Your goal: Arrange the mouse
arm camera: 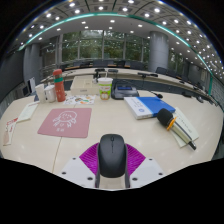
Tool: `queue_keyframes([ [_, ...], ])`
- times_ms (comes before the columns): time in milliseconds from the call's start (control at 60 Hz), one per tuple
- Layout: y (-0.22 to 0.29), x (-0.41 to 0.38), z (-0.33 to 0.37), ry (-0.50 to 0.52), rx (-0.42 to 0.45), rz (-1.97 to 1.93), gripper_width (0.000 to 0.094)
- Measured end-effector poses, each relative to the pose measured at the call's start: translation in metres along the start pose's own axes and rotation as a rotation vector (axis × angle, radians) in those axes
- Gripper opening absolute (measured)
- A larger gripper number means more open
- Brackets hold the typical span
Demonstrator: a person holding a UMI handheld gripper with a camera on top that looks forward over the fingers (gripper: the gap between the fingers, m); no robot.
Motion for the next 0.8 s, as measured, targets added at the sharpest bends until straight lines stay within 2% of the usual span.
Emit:
queue_keyframes([
  [217, 0.143, -0.021, -0.012, -0.061, 0.145, -0.015, 0.0333],
  [333, 0.187, -0.070, -0.056, -0.024, 0.155, -0.003, 0.0332],
  [467, 0.188, -0.137, -0.114, 0.043, 0.092, 0.007, 0.0333],
  [667, 0.149, -0.197, -0.181, 0.091, -0.029, 0.045, 0.0340],
  [800, 0.124, -0.205, -0.199, 0.084, -0.109, 0.025, 0.0444],
])
Point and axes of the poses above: the point between the fingertips, and its own axes, seen from behind it with the camera up: x to the right, y up, z backward, against the way the camera looks, the point moved 6 cm from there along z, backward, against the way the camera looks, and after that the axes turned 15 degrees about z, right-handed, at the moved point
